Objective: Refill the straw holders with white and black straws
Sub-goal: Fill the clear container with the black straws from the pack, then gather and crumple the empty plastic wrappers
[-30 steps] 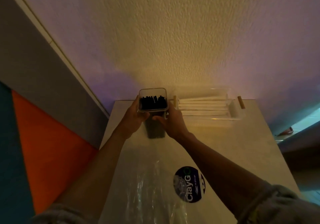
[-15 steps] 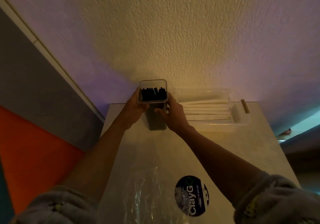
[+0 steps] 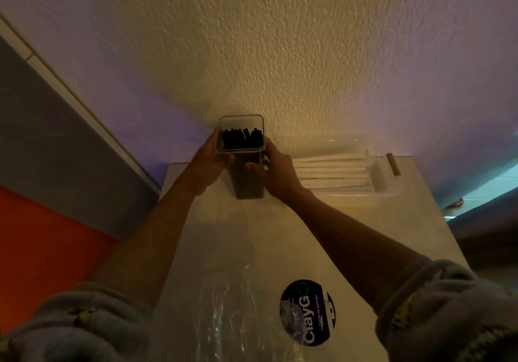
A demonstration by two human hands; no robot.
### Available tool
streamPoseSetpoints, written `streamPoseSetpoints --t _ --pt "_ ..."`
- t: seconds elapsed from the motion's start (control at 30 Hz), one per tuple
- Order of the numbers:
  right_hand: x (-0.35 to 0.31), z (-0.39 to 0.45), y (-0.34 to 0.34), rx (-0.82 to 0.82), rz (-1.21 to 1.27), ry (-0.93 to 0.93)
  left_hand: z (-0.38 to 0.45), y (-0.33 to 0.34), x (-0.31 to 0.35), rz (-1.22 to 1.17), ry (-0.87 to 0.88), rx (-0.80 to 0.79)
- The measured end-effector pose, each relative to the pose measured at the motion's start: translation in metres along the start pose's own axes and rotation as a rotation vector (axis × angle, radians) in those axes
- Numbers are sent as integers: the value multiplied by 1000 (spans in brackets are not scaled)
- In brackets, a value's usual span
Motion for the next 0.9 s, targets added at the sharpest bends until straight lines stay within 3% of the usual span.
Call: streamPoseSetpoints --t 0.17,0.4,0.63,0.9 --pt "0 -8 1 -6 -66 14 -2 -1 -11 38 -21 -38" --pt "-7 -102 -4 164 -85 104 -60 4 -69 57 -268 292" --pt "-14 -221 12 -55 -199 306 -185 56 -109 49 -325 407" --pt "6 -315 8 -278 -375 586 -282 69 -119 173 -406 535"
Point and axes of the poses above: each hand's wrist, its own z-axis towards the middle knuckle, its own y-axis out of the palm, x = y × z, the point moved 5 cm from there along z, towards the middle knuckle, and after that the axes turned 8 degrees about -y, right-handed, at the moved point
